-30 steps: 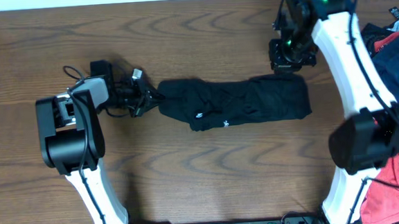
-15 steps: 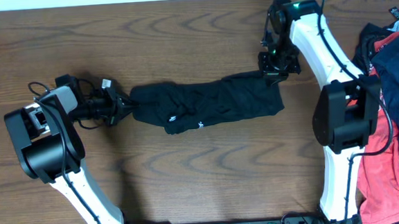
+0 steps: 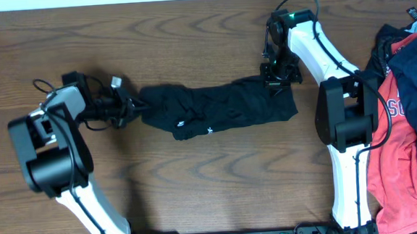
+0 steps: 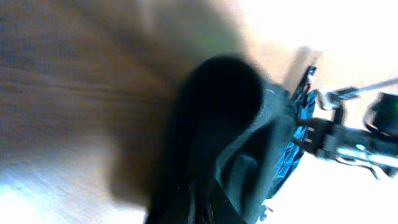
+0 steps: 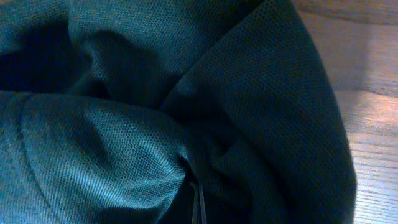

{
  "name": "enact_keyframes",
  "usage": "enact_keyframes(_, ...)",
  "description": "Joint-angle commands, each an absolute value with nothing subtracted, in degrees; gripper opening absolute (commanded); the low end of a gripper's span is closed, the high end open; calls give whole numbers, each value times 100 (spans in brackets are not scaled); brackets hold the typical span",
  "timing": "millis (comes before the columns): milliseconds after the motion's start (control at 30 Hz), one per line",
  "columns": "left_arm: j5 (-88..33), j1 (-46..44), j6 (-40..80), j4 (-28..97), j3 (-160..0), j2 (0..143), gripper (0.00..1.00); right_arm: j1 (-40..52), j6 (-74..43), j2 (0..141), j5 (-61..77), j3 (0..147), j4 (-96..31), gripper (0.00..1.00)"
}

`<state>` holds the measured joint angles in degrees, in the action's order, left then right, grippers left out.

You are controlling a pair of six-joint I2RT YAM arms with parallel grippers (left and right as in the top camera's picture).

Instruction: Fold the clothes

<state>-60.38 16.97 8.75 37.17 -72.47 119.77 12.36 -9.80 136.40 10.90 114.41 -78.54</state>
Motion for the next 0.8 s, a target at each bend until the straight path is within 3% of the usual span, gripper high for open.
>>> enact_keyframes(0, -6101, 1699, 847, 3752, -7236, 11227, 6, 1229, -980, 13708, 1094, 11419, -7802, 1)
enact_keyframes(333, -6077, 1339, 1055, 4270, -7234, 9741, 6, 1240, -980, 13708, 1096, 11419, -7730, 1)
enact_keyframes(767, -5682, -432, 2453, 3481, -7236, 9220, 6, 1245, -980, 13708, 1098, 11419, -7732, 1)
